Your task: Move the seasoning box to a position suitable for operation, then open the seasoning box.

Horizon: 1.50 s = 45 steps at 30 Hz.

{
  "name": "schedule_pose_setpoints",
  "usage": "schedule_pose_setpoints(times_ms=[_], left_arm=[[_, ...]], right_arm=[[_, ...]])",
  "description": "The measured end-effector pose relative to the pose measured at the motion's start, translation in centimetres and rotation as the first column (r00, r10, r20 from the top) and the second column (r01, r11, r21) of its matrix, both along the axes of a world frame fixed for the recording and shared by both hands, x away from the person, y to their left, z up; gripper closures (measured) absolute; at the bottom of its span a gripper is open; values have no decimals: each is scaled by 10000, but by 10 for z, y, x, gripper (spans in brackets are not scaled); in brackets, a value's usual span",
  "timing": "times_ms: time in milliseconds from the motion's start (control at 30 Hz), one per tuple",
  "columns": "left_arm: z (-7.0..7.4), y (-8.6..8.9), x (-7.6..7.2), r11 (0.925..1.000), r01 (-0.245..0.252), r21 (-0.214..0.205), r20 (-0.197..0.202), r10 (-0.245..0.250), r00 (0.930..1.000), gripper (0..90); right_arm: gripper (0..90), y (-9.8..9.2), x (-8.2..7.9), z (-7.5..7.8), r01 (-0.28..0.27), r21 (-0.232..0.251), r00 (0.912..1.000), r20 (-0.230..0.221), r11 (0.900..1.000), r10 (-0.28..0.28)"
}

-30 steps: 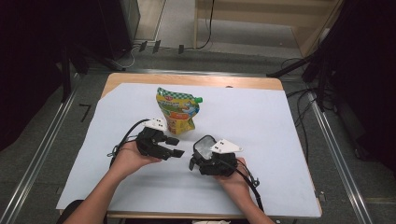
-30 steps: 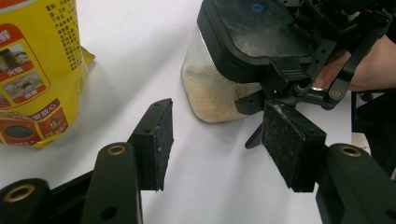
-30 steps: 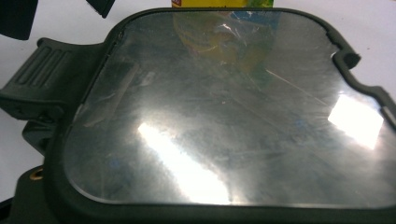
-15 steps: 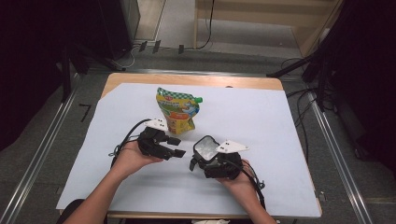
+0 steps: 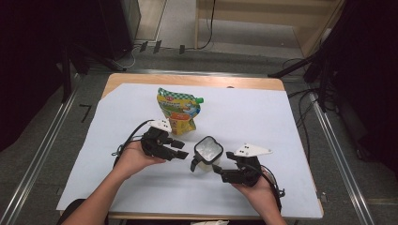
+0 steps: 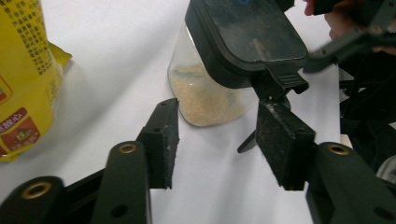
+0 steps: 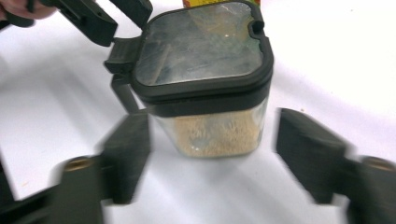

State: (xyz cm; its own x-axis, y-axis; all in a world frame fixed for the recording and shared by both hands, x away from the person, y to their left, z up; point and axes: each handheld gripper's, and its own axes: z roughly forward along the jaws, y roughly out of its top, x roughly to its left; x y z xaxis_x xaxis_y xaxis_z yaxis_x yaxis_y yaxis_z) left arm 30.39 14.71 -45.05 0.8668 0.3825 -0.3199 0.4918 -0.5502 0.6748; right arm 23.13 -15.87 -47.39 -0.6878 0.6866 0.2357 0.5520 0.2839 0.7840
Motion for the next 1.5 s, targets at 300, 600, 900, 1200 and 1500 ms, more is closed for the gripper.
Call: schedule_pose_setpoints(times_ms=[300, 600, 900, 1200, 1500], left_arm=[[4, -4, -6, 9998, 209, 12, -82, -209, 9997, 730], [7, -9, -10, 9993, 346, -125, -47, -347, 9994, 891], [-2, -26, -11, 9977, 589, 337, -99, -586, 9982, 900], [-6, -30, -11, 9987, 448, 229, -193, -444, 9988, 900], [-7, -41, -17, 9976, 623, 284, 194, -629, 9978, 900]], right_arm=[[661, -4, 1, 3, -269, -108, 9996, 39, 9996, 270], [869, -8, 0, 6, -225, -37, 9997, 136, 9997, 225], [900, -4, 1, 5, -135, -186, 9998, -170, 9997, 131], [900, -1, 6, 2, -137, -338, 9998, -155, 9993, 132], [900, 0, 16, -2, 139, -316, 9998, -167, 9994, -145]])
